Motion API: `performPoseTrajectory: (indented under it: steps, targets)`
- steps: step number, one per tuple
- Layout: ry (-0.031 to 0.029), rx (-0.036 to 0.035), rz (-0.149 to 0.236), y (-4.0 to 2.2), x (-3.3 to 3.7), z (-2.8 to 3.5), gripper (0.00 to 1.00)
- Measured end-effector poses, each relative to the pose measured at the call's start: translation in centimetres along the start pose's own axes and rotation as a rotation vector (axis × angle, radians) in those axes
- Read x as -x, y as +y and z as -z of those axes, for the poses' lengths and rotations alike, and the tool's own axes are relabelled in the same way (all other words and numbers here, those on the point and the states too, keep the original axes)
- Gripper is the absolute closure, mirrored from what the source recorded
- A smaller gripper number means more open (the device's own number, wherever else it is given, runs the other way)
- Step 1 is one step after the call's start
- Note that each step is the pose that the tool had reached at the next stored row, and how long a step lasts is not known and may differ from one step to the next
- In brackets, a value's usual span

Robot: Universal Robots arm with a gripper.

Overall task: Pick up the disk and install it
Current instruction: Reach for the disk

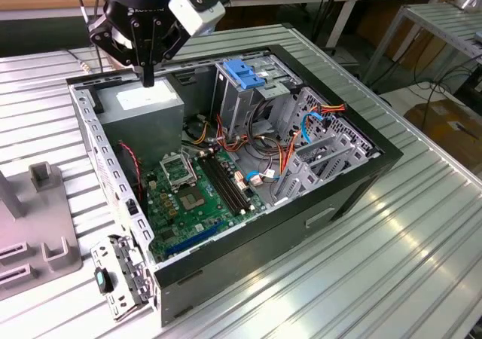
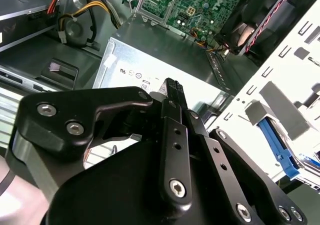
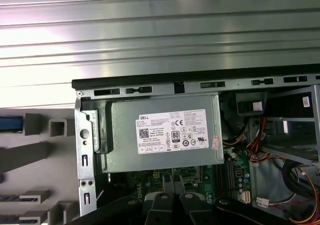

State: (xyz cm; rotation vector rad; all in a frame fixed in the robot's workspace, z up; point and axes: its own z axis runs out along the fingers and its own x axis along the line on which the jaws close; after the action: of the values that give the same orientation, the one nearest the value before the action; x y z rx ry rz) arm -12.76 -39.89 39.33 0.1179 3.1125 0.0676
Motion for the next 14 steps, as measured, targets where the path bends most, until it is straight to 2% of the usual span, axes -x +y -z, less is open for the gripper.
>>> performPoseTrajectory:
  steps: [6, 14]
  targets:
    - [0.0000, 0.0000, 0.000, 0.00, -0.04, 0.00, 0.89]
    - [0.0000, 0.0000, 0.000, -0.06, -0.82, 0.02, 0.89]
